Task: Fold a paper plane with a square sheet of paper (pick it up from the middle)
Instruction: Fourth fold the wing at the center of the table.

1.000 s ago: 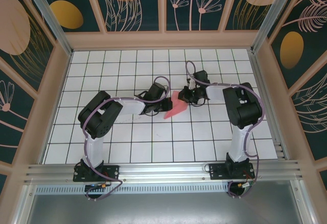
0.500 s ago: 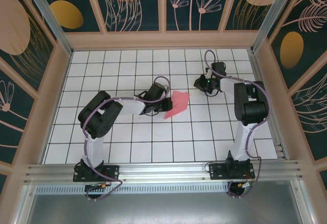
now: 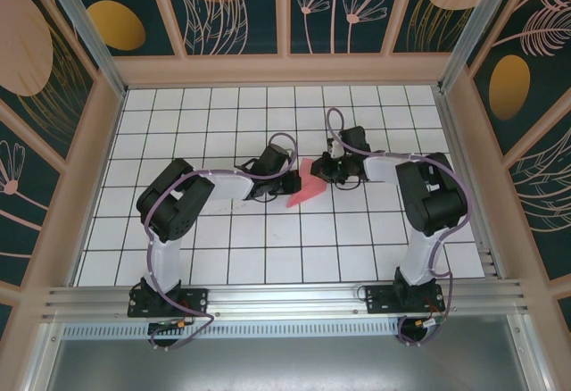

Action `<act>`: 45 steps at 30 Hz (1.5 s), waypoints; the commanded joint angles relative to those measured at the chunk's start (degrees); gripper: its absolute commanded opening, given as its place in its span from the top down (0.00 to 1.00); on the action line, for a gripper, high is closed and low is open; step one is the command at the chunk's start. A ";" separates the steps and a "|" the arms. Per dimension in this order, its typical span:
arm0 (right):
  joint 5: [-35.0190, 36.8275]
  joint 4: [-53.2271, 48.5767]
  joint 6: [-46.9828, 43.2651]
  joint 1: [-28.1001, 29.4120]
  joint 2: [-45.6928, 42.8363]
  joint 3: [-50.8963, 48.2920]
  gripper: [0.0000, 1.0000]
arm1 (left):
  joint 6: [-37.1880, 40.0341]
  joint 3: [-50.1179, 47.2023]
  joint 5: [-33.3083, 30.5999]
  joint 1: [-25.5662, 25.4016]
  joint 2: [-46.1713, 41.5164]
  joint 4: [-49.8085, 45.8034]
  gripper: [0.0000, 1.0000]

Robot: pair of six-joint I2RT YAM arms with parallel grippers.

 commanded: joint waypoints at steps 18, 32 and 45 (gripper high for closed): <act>8.49 -4.84 -0.55 -0.34 5.71 -2.64 0.94 | 0.55 3.49 2.36 -0.14 -4.70 -3.89 0.78; 9.97 -5.77 1.41 -0.35 8.23 -2.54 0.94 | -14.29 -4.43 8.96 -1.09 -6.36 6.14 0.73; 11.02 -6.97 1.76 -0.88 9.04 -2.04 0.94 | -12.69 -3.09 3.56 -1.24 -5.05 -2.50 0.75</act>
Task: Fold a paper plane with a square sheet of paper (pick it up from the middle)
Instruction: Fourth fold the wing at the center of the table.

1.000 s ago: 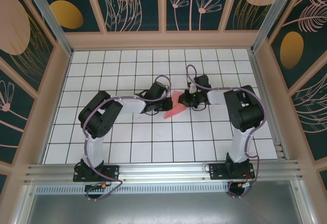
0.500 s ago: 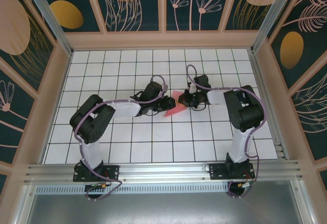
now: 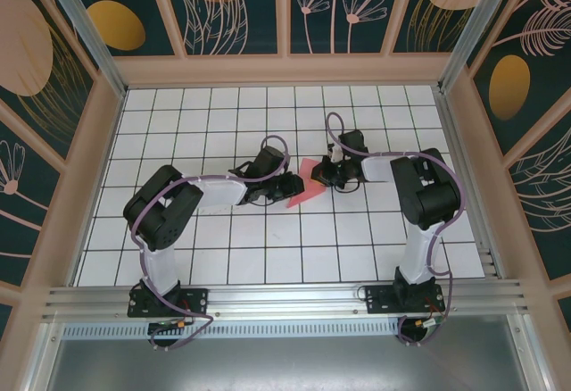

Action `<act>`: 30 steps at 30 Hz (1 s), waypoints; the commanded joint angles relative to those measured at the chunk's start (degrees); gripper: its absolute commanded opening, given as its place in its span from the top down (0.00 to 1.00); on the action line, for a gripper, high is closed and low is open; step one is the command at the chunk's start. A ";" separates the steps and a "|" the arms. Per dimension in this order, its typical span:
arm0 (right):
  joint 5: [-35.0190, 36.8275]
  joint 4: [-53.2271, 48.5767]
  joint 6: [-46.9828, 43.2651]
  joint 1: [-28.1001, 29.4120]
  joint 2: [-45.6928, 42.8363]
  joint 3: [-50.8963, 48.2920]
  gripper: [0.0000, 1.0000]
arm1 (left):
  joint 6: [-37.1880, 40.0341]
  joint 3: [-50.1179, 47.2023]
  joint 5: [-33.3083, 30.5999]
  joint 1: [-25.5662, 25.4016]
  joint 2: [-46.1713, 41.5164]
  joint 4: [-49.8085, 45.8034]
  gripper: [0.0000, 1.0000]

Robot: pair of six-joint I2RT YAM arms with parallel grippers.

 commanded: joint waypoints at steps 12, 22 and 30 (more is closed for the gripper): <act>10.68 -6.97 0.06 -0.69 6.24 -1.93 0.94 | 0.79 5.21 -1.64 -1.65 -2.66 -4.10 0.73; 10.86 -7.63 0.08 -1.10 6.86 -1.62 0.95 | 0.37 5.14 -3.48 -2.16 1.62 -6.80 0.73; 11.30 -7.85 0.05 -1.36 6.77 -1.77 0.95 | 1.76 4.88 -6.00 -2.21 2.31 -9.30 0.74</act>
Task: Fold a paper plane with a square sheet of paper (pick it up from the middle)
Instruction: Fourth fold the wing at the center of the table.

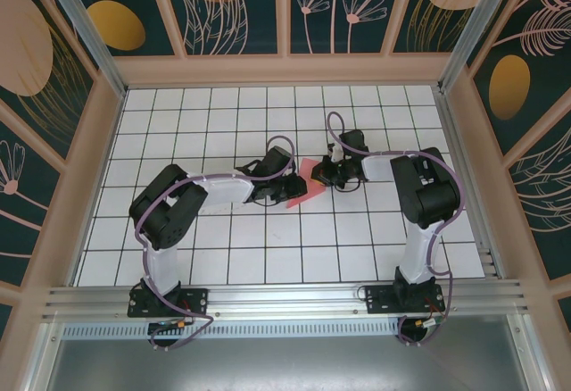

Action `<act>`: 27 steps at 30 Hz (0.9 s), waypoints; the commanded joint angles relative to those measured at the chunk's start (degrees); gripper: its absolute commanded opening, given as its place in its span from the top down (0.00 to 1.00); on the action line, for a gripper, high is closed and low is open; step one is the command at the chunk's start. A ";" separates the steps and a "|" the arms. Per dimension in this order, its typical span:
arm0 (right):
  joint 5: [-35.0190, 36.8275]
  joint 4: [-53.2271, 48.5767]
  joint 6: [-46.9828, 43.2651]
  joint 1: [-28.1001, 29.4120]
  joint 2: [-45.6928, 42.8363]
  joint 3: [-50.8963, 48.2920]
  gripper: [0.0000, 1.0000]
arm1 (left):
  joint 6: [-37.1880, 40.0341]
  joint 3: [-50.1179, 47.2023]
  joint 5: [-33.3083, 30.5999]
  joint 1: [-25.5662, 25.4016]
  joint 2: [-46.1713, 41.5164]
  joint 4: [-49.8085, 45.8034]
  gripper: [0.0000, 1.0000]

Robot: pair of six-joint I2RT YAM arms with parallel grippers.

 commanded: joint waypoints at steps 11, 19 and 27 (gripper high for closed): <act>12.49 -7.29 0.17 -0.92 6.68 -2.48 0.95 | 1.32 -0.76 -1.10 -0.13 1.33 -2.28 0.77; 12.54 -7.38 0.34 -1.17 7.02 -2.49 0.95 | 0.43 -3.44 -0.33 -0.11 0.95 -1.54 0.79; 12.61 -7.47 0.43 -1.23 7.31 -2.60 0.95 | -0.62 -7.43 0.59 -0.13 -0.41 -0.59 0.81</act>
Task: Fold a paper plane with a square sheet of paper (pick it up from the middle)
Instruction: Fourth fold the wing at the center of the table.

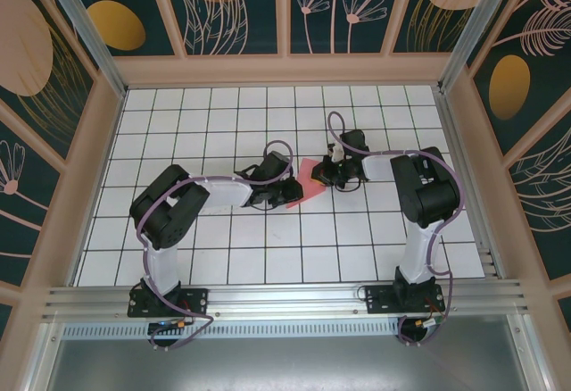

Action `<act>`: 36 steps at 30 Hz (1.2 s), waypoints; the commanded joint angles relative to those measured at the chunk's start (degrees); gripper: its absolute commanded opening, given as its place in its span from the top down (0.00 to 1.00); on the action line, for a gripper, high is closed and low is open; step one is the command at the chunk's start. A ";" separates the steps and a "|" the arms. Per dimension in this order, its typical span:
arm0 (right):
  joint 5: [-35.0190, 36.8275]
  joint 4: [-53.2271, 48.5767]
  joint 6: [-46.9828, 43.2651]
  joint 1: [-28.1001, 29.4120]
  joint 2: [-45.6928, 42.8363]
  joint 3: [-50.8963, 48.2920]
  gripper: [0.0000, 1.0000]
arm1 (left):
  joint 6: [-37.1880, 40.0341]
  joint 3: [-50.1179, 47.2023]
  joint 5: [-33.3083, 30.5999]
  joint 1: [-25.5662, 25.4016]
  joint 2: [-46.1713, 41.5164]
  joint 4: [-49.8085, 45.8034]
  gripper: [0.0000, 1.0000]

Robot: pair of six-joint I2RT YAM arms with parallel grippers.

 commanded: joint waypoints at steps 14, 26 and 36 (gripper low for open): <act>13.66 -7.67 0.12 -0.99 6.91 -2.75 0.95 | -2.30 -8.35 3.52 -0.17 -4.99 -2.25 0.86; 13.64 -7.71 0.04 -1.25 7.02 -2.64 0.95 | -2.68 -10.37 4.16 -0.25 -6.62 -3.02 0.86; 13.75 -7.89 -0.20 -1.33 7.45 -2.55 0.95 | -1.72 -11.02 1.87 -0.39 -7.29 -7.46 0.86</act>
